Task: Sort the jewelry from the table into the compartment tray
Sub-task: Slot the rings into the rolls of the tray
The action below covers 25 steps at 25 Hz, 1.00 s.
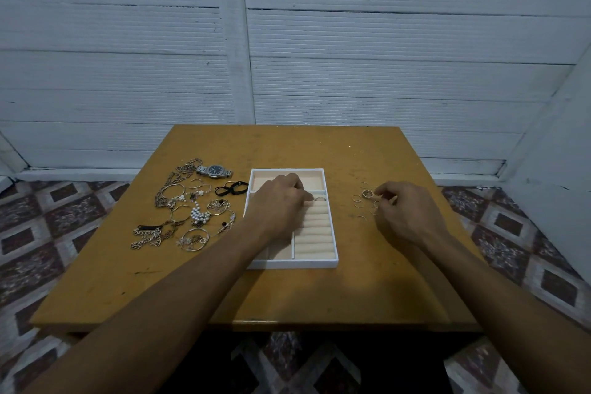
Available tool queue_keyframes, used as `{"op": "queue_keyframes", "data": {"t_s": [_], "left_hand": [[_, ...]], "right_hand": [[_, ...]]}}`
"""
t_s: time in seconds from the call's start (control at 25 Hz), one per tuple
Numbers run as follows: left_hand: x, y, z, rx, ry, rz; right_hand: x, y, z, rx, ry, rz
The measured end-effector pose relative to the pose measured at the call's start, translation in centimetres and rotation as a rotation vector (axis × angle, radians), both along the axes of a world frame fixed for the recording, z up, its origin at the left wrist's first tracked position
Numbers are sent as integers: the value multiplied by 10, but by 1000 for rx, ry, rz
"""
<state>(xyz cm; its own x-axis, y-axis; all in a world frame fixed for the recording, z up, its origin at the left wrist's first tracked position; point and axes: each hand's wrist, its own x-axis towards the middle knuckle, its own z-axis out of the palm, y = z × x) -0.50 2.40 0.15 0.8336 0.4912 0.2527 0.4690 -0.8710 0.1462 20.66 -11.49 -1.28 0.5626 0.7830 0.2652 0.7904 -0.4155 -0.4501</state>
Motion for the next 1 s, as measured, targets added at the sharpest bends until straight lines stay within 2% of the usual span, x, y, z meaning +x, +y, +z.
{"op": "queue_keyframes", "data": {"t_s": [0.16,0.48,0.76,1.0], "left_hand": [[34,-19,3,8,-95,-11],[88,-53,-15,-30,166,49],[99,-55,-17,-85,207,74],[99,-55,-18,-105,194,83]], "right_hand": [[7,-9,-3,-54,25,-23],[23,-25,-3,-79,7,-50],[31,-31,-6,-92,33,-56],[28,-34,-10,-220,53,-89]]}}
